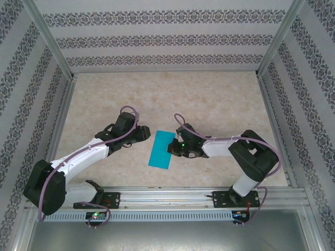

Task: Fold a paper plane with a square sheet of paper (fold left side to right side)
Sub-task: Third fold the triangle at the center of the table.

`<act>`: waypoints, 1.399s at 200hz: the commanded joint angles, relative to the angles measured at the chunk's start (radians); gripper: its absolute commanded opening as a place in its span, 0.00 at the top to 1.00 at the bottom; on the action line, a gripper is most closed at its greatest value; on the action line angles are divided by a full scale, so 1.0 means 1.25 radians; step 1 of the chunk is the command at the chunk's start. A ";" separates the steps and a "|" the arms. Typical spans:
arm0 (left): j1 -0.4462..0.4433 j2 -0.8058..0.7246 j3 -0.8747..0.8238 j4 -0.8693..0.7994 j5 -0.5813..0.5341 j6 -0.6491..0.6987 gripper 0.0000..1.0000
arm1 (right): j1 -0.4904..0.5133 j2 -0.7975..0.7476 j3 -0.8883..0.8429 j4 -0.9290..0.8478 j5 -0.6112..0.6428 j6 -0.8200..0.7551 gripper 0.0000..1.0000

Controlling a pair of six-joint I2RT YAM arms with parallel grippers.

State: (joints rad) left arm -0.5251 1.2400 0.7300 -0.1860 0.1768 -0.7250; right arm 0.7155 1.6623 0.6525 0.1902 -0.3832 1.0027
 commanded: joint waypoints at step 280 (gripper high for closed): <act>-0.071 0.332 0.047 0.054 0.258 -0.040 0.66 | -0.137 0.073 0.071 -0.217 -0.127 -0.387 1.00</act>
State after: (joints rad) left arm -0.6003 1.6329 0.7650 -0.1219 0.4973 -0.7643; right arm 0.5514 1.7290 0.7544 -0.0090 -0.5915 0.5385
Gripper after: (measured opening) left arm 0.337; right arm 0.046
